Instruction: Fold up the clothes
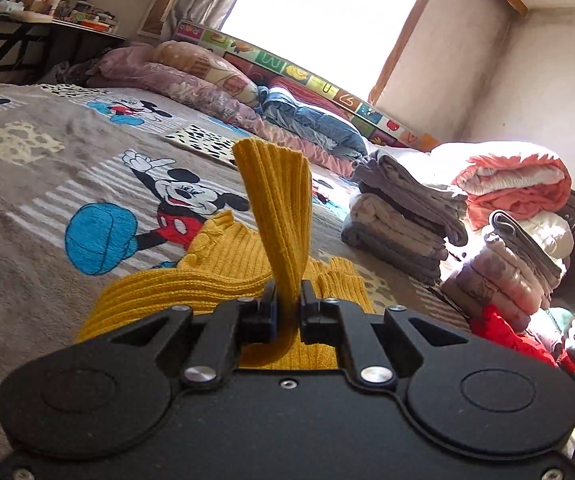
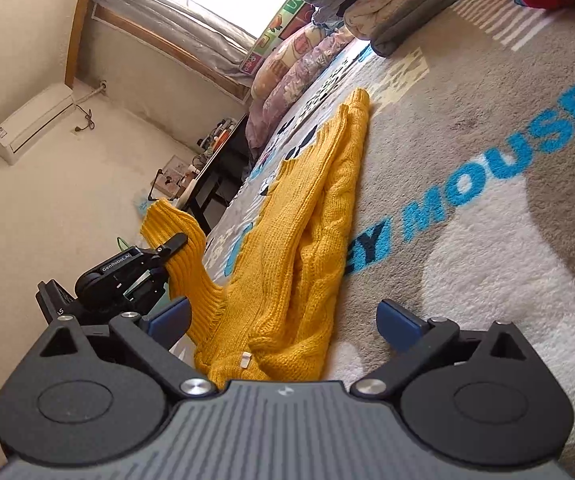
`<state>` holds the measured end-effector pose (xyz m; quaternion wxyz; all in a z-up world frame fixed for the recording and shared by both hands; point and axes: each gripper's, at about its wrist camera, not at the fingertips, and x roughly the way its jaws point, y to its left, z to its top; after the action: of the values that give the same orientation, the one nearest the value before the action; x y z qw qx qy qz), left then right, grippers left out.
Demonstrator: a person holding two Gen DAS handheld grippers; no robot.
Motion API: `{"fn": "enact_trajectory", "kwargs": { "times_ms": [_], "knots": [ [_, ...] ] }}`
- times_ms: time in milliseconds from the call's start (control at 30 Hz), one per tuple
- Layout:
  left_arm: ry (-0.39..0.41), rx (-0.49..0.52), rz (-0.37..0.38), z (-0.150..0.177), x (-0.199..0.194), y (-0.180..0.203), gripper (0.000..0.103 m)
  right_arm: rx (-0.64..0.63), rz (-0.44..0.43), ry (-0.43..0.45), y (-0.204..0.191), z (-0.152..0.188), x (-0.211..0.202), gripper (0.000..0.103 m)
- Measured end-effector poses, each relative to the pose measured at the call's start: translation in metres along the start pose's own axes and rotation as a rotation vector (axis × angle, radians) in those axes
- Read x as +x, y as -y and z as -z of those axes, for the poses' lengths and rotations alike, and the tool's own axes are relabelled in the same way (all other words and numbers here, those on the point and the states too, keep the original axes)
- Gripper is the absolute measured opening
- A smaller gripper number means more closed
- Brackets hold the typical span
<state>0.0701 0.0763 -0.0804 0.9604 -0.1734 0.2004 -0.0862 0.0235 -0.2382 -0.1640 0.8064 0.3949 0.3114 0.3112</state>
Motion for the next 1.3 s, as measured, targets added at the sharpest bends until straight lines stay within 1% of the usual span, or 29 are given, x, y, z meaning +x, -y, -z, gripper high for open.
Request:
{"fn": "enact_trajectory", "kwargs": {
  "times_ms": [133,233,333,467,500,533,567,600,700,767,833,900,933,967,1033,1100,1167,1233,1300],
  "knots": [
    [-0.028,0.123,0.045,0.014,0.009,0.033,0.007,0.04,-0.03,0.022,0.003,-0.002,-0.002,0.098],
    [-0.037,0.243,0.064,0.026,0.013,0.057,0.007,0.074,-0.053,0.041,0.006,-0.004,-0.005,0.098],
    [-0.058,0.331,0.09,0.038,0.019,0.075,0.007,0.129,-0.078,0.074,0.012,-0.005,-0.009,0.098],
    [-0.111,0.407,0.124,0.054,0.032,0.088,0.009,0.203,-0.103,0.118,0.022,-0.007,-0.013,0.098],
    [-0.128,0.417,0.136,0.057,0.035,0.089,0.018,0.212,-0.104,0.125,0.023,-0.007,-0.013,0.098],
    [-0.146,0.421,0.158,0.059,0.035,0.09,0.026,0.221,-0.104,0.132,0.024,-0.007,-0.014,0.098],
    [-0.152,0.418,0.181,0.059,0.033,0.089,0.044,0.224,-0.1,0.137,0.025,-0.008,-0.013,0.098],
    [-0.148,0.411,0.201,0.057,0.029,0.088,0.049,0.226,-0.096,0.14,0.025,-0.008,-0.012,0.098],
    [-0.111,0.366,0.233,0.04,0.009,0.077,0.049,0.219,-0.067,0.14,0.022,-0.011,-0.006,0.098],
    [-0.06,0.269,0.234,0.021,-0.006,0.054,0.049,0.21,-0.045,0.135,0.017,-0.013,0.0,0.098],
    [-0.008,0.176,0.186,0.004,-0.02,0.025,0.049,0.203,-0.023,0.128,0.012,-0.014,0.007,0.097],
    [0.035,0.089,0.132,-0.01,-0.032,-0.006,0.049,0.181,-0.001,0.112,0.005,-0.013,0.015,0.093],
    [0.046,0.054,0.105,-0.014,-0.036,-0.02,0.049,0.172,0.008,0.105,0.001,-0.011,0.019,0.091],
    [0.056,0.009,0.058,-0.018,-0.041,-0.038,0.049,0.171,0.026,0.102,-0.001,-0.01,0.023,0.087],
    [0.061,-0.082,0.006,-0.023,-0.049,-0.066,0.049,0.194,0.058,0.1,-0.002,-0.007,0.032,0.083],
    [0.074,-0.155,-0.012,-0.025,-0.055,-0.084,0.049,0.235,0.073,0.12,0.0,-0.006,0.038,0.083],
    [0.082,-0.21,-0.01,-0.028,-0.06,-0.095,0.049,0.272,0.074,0.156,0.001,-0.006,0.042,0.082],
    [0.082,-0.231,-0.017,-0.029,-0.062,-0.1,0.049,0.31,0.075,0.191,0.003,-0.006,0.046,0.079],
    [0.065,-0.222,-0.02,-0.029,-0.06,-0.1,0.049,0.348,0.076,0.227,0.004,-0.006,0.05,0.076]
  ]
}}
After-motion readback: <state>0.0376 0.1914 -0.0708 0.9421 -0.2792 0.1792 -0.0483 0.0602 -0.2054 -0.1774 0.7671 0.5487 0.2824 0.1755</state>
